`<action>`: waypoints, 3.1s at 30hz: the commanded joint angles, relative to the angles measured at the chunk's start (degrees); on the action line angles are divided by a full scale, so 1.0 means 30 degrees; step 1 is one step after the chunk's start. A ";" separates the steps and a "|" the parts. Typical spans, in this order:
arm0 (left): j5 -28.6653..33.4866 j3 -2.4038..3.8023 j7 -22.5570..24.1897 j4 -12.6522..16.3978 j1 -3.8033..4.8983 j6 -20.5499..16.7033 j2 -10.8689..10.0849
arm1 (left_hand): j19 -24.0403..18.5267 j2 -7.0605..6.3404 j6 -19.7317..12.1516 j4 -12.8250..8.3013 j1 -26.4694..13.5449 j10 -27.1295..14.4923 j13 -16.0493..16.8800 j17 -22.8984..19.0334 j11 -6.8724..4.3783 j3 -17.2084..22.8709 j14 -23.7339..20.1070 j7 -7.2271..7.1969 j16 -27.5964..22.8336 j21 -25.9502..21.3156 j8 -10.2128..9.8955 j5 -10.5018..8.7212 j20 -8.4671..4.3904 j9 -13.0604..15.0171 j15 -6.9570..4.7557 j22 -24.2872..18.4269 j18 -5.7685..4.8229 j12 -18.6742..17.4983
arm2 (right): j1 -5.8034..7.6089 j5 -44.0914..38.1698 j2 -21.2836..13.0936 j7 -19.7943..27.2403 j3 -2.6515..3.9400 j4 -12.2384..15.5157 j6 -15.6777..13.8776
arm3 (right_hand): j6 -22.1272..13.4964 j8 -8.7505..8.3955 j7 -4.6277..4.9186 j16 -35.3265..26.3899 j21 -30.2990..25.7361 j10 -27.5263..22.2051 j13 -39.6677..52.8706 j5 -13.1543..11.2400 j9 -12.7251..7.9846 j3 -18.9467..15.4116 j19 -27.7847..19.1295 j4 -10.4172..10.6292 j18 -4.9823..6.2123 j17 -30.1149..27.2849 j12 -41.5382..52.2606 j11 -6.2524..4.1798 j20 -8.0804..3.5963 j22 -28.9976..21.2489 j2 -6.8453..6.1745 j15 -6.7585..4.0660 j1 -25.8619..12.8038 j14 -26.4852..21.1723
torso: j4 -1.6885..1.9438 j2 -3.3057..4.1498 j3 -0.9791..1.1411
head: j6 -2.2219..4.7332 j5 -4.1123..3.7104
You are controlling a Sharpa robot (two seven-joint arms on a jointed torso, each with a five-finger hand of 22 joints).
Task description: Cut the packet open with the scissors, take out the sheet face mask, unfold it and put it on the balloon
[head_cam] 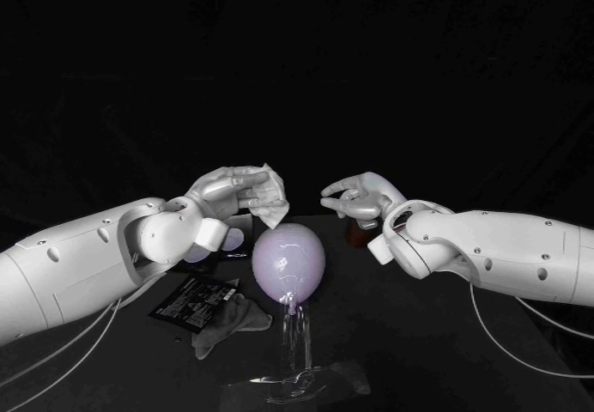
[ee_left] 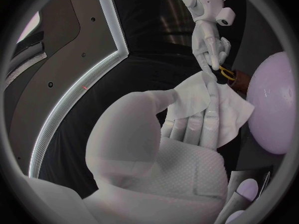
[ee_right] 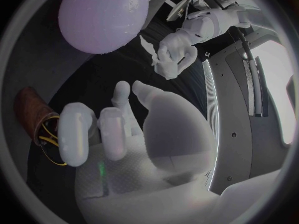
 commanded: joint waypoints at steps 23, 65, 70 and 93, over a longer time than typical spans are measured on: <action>-0.0558 0.0038 -0.1921 -0.0845 0.1176 0.1607 0.0341 | 0.1115 0.0210 0.0097 -0.0304 -0.0244 -0.0063 0.0009 0.0414 -0.0156 -0.0460 0.1736 0.0398 0.0836 0.1118 0.0011 0.0071 -0.0610 0.1489 -0.0457 0.0444 0.0244 -0.0020 | -0.0163 0.2069 0.0265 0.0603 0.0004 -0.0396 0.1013 | 0.2236 0.0629 -0.0310 -0.1652 0.0000 0.1221 -0.4583 0.0074 0.0193 -0.0999 0.0080 0.1677 0.0207 -0.1450 -0.2981 -0.0247 0.0123 0.3799 -0.0147 -0.0080 -0.0495 -0.0179 | 0.0002 0.0015 0.0022 | -0.0137 -0.0142; -0.8561 0.0043 -0.3002 -0.2926 0.2998 1.0734 -0.0527 | -0.0357 0.0367 0.1399 -0.1717 -0.1148 0.0940 0.0009 0.3787 -0.0652 -0.0873 0.2038 -0.0109 0.4423 0.5977 -0.1182 0.0092 -0.1512 0.0313 -0.1135 0.3442 -0.0034 -0.0068 | -0.0021 -0.3770 0.1493 0.3590 0.0038 -0.1519 0.0372 | 0.3390 -0.0312 -0.0139 -0.3529 -0.4240 0.0965 -0.9539 0.0037 -0.0496 0.2325 -0.1949 -0.2430 0.1026 -0.3510 -0.6707 -0.0132 0.0147 0.2303 -0.0876 0.0031 0.0734 -0.1133 | 0.0034 -0.0062 0.0009 | -0.0134 -0.0194; -1.1939 0.0040 -0.2745 -0.2799 0.3742 1.0112 -0.0608 | -0.0636 0.0385 0.1539 -0.1766 -0.1026 0.1079 0.0017 0.4118 -0.0703 -0.1040 0.1877 -0.0154 0.4822 0.6504 -0.1388 0.0065 -0.1523 0.0190 -0.1174 0.3786 -0.0001 -0.0054 | 0.0118 -0.2978 0.1536 0.3809 0.0049 -0.1707 0.0998 | 0.3185 -0.0506 -0.0020 -0.5907 -0.7934 0.0996 -1.0985 0.0019 -0.0534 0.2105 -0.3780 -0.2257 0.1667 -0.6101 -0.8049 0.0072 0.0302 0.0975 -0.1064 0.0233 0.0333 -0.2737 | 0.0016 -0.0031 -0.0007 | -0.0062 -0.0167; -2.7014 0.0015 -0.0425 -0.1811 0.5053 0.3629 -0.0146 | -0.1274 0.0135 0.2529 -0.1234 -0.0563 0.2538 0.0102 0.5332 -0.1143 -0.1872 0.1784 -0.0531 0.6616 0.8398 -0.2408 0.0062 -0.1606 -0.0292 -0.1544 0.4935 0.0208 0.0167 | 0.0386 -0.1088 0.2104 0.4345 0.0057 -0.2306 0.2623 | 0.2309 -0.1263 0.0561 -2.1974 -2.2791 0.0809 -1.7665 0.0139 -0.0667 0.0745 -0.8903 -0.1920 0.2763 -1.6676 -1.0536 0.1115 0.1841 -1.0109 -0.1181 0.1797 0.0597 -0.8179 | 0.0022 -0.0006 -0.0018 | -0.0079 0.0226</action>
